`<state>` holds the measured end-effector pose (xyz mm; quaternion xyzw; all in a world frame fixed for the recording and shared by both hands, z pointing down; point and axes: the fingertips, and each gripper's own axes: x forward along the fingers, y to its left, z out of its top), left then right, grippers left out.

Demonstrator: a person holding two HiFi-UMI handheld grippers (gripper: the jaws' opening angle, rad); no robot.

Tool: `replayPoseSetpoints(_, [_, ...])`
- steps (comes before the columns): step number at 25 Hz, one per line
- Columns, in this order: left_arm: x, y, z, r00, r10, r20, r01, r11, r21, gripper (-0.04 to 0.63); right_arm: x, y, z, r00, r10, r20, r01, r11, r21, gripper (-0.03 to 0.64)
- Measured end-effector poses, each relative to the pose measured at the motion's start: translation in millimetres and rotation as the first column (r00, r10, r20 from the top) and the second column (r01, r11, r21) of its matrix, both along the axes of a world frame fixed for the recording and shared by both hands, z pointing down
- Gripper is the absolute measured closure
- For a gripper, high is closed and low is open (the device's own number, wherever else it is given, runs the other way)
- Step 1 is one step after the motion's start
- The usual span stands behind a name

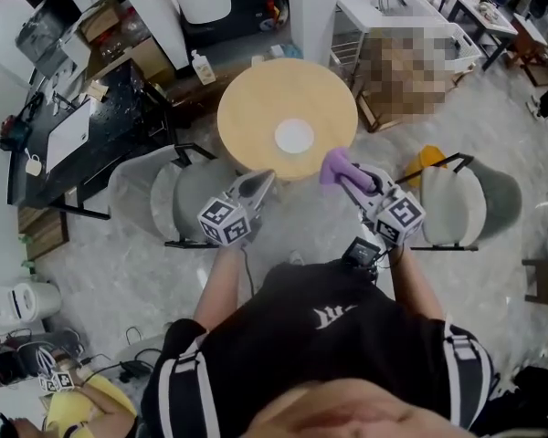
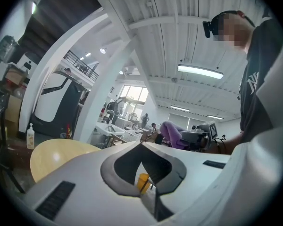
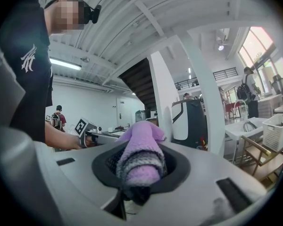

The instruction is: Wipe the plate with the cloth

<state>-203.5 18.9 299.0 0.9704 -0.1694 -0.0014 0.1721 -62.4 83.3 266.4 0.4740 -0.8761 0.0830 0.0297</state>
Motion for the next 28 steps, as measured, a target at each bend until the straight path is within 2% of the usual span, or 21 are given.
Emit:
replayPoseSetpoints(5, [1.2,-32.4,11.1,1.000,0.000,0.008,0.000,1.000,-0.025,0.583,8.2,-28.1,5.4,1.000,0.025,0.002,-0.025,0.999,-0.020,0.520])
replayPoseSetpoints(13, [23.9,-73.3,32.6,0.999,-0.011,0.036,0.013,0.998,-0.061,0.581,43.9,-75.2,27.9,0.999,0.035,0.019,-0.033,0.998,-0.056,0.520])
replayPoseSetpoints(19, [53.2,-130.3,37.3,0.993,-0.076,0.086,0.083,0.993,-0.086,0.581,84.0,-144.6,27.2,0.999,-0.033,0.026,0.035,0.997,-0.065,0.520])
replayPoseSetpoints(23, [60.3,-159.5,46.5,0.985,-0.131,0.109,0.145,0.981,-0.128,0.581,95.7,-190.0,36.3,0.994,-0.102,0.043,0.106,0.991,-0.085,0.520])
replayPoseSetpoints(28, [64.3,-194.0,52.9,0.973,-0.176,0.147,0.196,0.972,-0.131,0.581,99.2,-241.6,49.2,0.985,-0.159,0.070,0.164,0.983,-0.081,0.520])
